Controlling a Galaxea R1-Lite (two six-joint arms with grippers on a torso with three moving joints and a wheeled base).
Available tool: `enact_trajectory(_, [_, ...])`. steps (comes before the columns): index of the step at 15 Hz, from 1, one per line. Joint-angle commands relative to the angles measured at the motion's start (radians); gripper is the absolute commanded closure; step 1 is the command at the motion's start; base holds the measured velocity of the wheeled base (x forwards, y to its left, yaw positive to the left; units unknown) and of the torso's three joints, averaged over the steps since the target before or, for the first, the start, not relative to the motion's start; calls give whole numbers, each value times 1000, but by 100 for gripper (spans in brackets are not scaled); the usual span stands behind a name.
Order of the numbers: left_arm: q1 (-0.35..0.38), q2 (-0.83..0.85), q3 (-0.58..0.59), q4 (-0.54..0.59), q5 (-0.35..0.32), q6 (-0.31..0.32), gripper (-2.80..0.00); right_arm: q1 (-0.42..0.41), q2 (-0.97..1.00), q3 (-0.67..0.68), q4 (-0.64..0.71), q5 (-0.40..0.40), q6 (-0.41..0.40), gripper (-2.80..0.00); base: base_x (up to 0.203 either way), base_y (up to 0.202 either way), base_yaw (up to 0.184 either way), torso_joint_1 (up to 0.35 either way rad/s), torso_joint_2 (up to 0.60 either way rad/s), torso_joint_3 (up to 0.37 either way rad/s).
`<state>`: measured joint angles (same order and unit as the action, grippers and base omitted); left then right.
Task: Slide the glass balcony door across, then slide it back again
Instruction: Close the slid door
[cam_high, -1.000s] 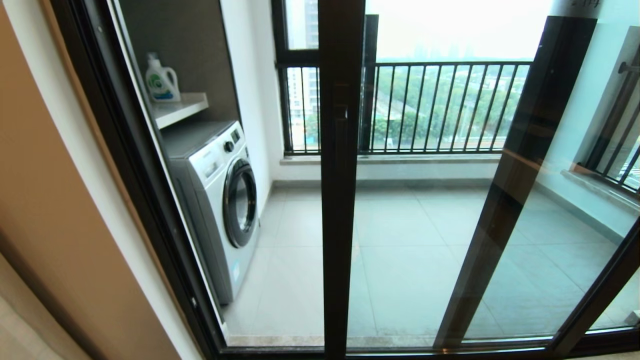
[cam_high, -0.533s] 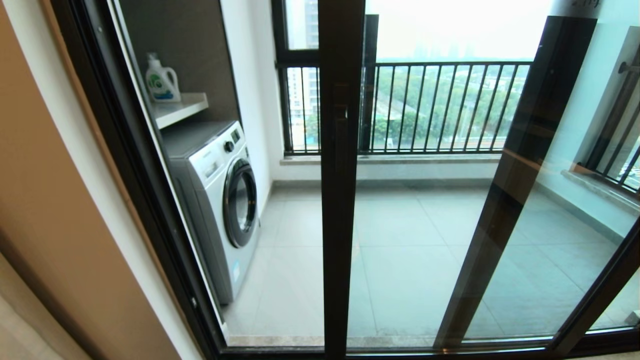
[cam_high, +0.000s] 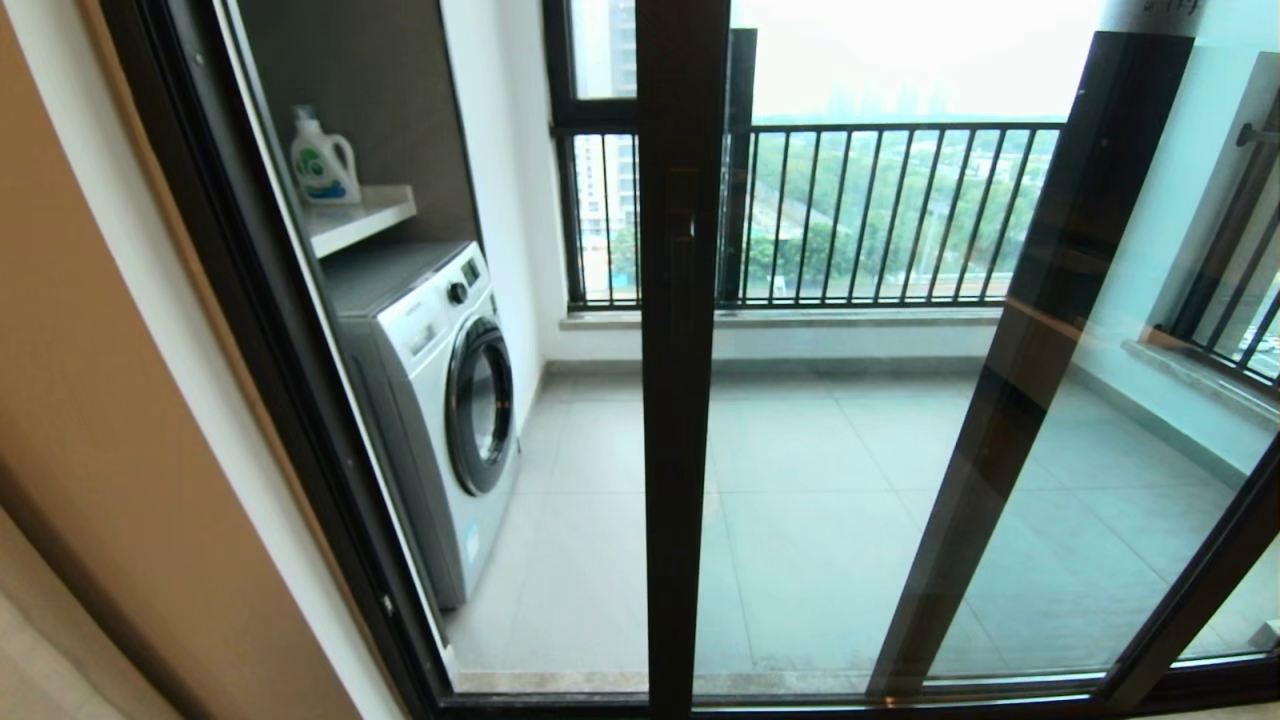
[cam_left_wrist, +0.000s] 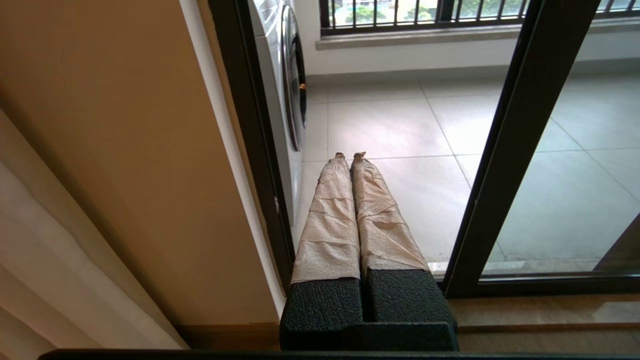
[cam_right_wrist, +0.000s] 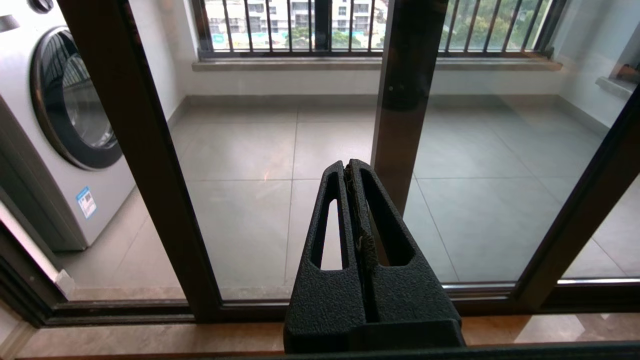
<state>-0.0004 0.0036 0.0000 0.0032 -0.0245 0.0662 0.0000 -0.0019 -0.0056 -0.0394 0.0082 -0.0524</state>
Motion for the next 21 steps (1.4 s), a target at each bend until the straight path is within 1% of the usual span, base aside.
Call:
enact_trajectory(1, [-1, -1, 0, 0, -1, 1, 0, 2, 2, 13, 32, 21, -6, 0, 0, 0, 0, 0, 0, 0])
enact_trajectory(3, [0, -1, 0, 0, 0, 0, 0, 2, 2, 13, 27, 21, 11, 0, 0, 0, 0, 0, 0, 0])
enact_trajectory(9, [0, -1, 0, 0, 0, 0, 0, 1, 2, 13, 22, 21, 13, 0, 0, 0, 0, 0, 0, 0])
enact_trajectory(13, [0, -1, 0, 0, -1, -2, 0, 0, 2, 18, 7, -13, 65, 0, 0, 0, 0, 0, 0, 0])
enact_trajectory(17, [0, -2, 0, 0, 1, 0, 0, 0, 2, 18, 7, -13, 65, 0, 0, 0, 0, 0, 0, 0])
enact_trajectory(18, [0, -2, 0, 0, 21, -8, 0, 0, 2, 18, 7, -13, 65, 0, 0, 0, 0, 0, 0, 0])
enact_trajectory(20, [0, -1, 0, -6, 29, -78, 0, 0, 2, 18, 7, -13, 65, 0, 0, 0, 0, 0, 0, 0])
enact_trajectory(21, [-1, -1, 0, -6, 29, -75, 0, 0, 2, 18, 7, -13, 65, 0, 0, 0, 0, 0, 0, 0])
